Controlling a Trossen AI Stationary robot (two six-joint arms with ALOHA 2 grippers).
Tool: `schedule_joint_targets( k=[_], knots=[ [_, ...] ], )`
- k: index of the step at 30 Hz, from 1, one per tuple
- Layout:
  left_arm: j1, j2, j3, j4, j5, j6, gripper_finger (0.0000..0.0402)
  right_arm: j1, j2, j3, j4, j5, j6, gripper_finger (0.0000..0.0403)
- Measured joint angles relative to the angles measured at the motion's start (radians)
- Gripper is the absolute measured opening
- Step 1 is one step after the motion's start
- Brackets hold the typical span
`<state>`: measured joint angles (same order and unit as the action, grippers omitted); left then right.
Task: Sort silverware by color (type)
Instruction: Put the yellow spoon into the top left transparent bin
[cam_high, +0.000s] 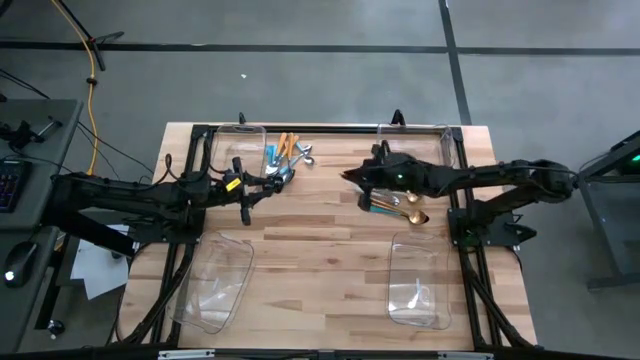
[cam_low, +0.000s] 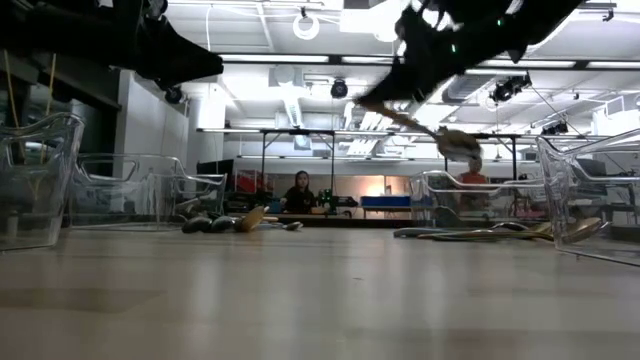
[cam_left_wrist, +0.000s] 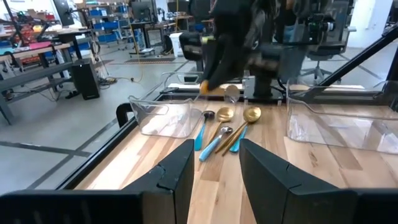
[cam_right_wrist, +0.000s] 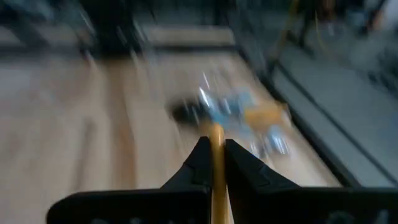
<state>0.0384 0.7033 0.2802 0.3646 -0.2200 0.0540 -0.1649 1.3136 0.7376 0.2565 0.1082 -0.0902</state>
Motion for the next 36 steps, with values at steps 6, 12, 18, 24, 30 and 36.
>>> schedule_joint_targets(
  k=[6, 12, 18, 24, 30, 36],
  knots=[
    [-0.001, 0.040, 0.000, 0.102, 0.039, -0.024, 0.0120, 0.040, 0.073, 0.000, 0.377, -0.088, 0.011, 0.0007],
    [-0.001, 0.155, -0.001, 0.244, 0.081, -0.025, 0.0120, 0.088, 0.213, 0.000, 0.730, -0.138, 0.041, 0.0007],
    [-0.001, 0.342, -0.001, 0.475, 0.114, -0.025, 0.0120, 0.118, 0.346, 0.000, 1.064, -0.147, 0.085, 0.0006],
    [-0.001, 0.494, 0.011, 0.702, 0.126, -0.045, 0.0120, 0.141, 0.451, 0.077, 1.178, -0.150, 0.091, 0.0006],
    [-0.007, 0.598, 0.083, 0.709, 0.207, -0.079, 0.0136, 0.139, 0.518, 0.188, 1.120, -0.214, 0.080, 0.0006],
    [-0.021, 0.631, 0.107, 0.711, 0.216, -0.079, 0.0175, 0.139, 0.520, 0.212, 1.072, -0.221, 0.064, 0.0006]
  ],
)
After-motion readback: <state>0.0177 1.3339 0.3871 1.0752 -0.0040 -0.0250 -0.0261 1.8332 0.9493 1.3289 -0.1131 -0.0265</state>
